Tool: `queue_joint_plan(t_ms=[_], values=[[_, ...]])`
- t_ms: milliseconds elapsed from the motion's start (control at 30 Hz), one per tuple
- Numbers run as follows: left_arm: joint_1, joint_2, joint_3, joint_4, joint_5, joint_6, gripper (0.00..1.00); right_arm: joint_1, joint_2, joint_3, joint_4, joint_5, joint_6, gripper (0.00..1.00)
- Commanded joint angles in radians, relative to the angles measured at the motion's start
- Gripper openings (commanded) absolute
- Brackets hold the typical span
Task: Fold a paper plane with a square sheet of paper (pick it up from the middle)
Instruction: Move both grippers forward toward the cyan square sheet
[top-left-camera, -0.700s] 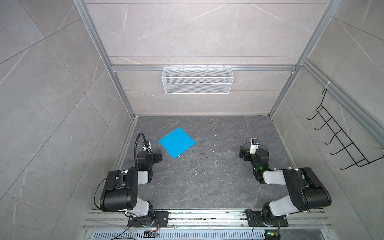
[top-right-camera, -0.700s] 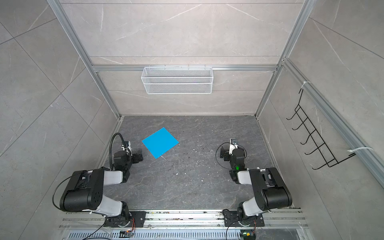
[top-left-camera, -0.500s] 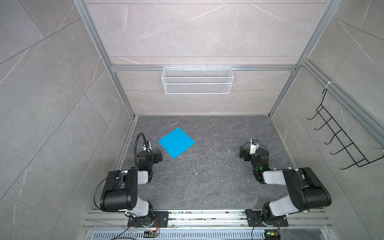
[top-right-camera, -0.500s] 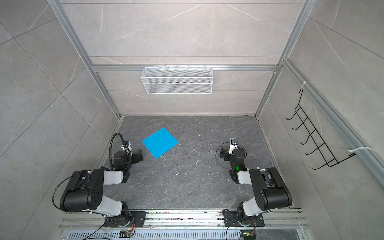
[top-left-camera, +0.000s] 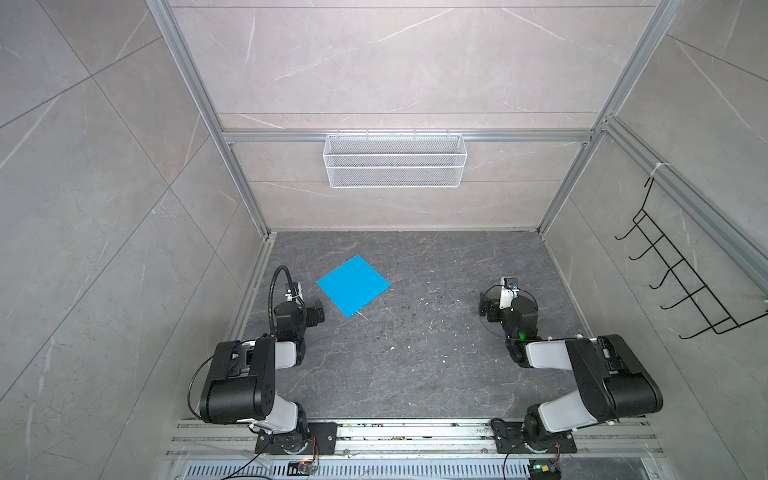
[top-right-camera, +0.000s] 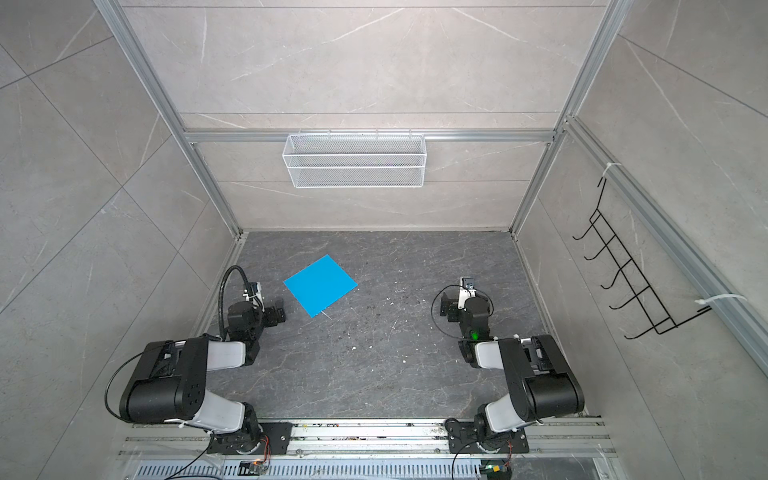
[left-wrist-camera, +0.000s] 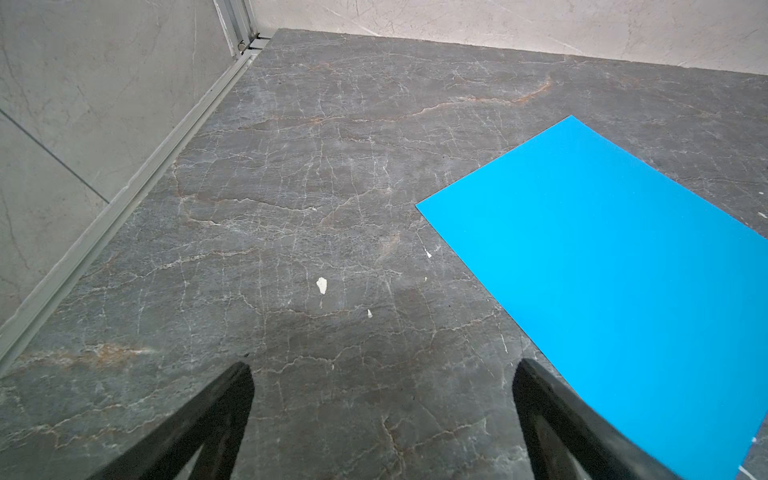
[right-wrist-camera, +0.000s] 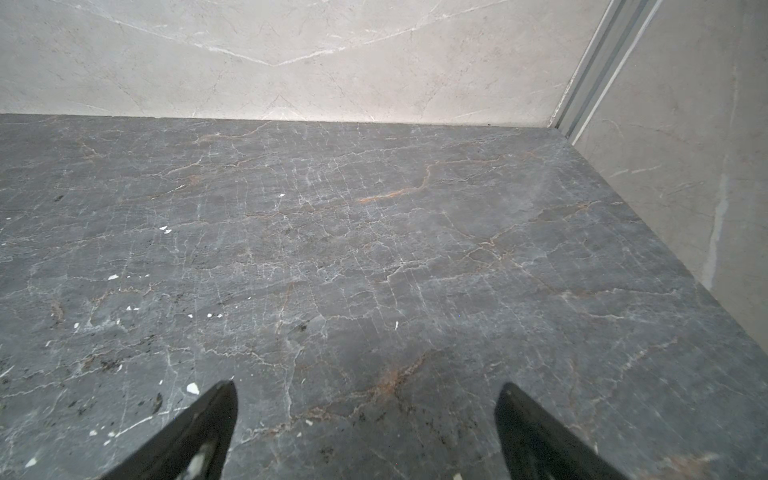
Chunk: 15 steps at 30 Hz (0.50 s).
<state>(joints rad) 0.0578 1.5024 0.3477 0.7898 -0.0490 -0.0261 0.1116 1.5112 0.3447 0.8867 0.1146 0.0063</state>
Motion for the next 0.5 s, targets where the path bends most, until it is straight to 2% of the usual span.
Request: queue_joint_plan(t_ms=[0,100,200,333,400,467], values=[[0.004,0.001,0.02,0.044,0.011,0.013,1.0,-0.002,0.006,0.015,-0.01,-0.009,-0.006,0.99],[0.004,-0.007,0.011,0.057,0.018,0.02,1.0,-0.003,-0.014,-0.014,0.041,-0.004,-0.006,0.99],[0.003,-0.068,0.0,0.029,-0.002,0.01,1.0,-0.002,-0.089,-0.027,-0.002,0.016,-0.003,0.99],[-0.008,-0.228,0.037,-0.165,-0.124,-0.021,1.0,0.003,-0.256,0.029,-0.235,0.103,0.027,0.99],[-0.019,-0.303,0.081,-0.289,-0.212,-0.088,1.0,0.003,-0.344,0.054,-0.321,0.157,0.114,0.99],[-0.024,-0.36,0.148,-0.442,-0.229,-0.163,1.0,0.003,-0.426,0.102,-0.447,0.116,0.183,0.99]])
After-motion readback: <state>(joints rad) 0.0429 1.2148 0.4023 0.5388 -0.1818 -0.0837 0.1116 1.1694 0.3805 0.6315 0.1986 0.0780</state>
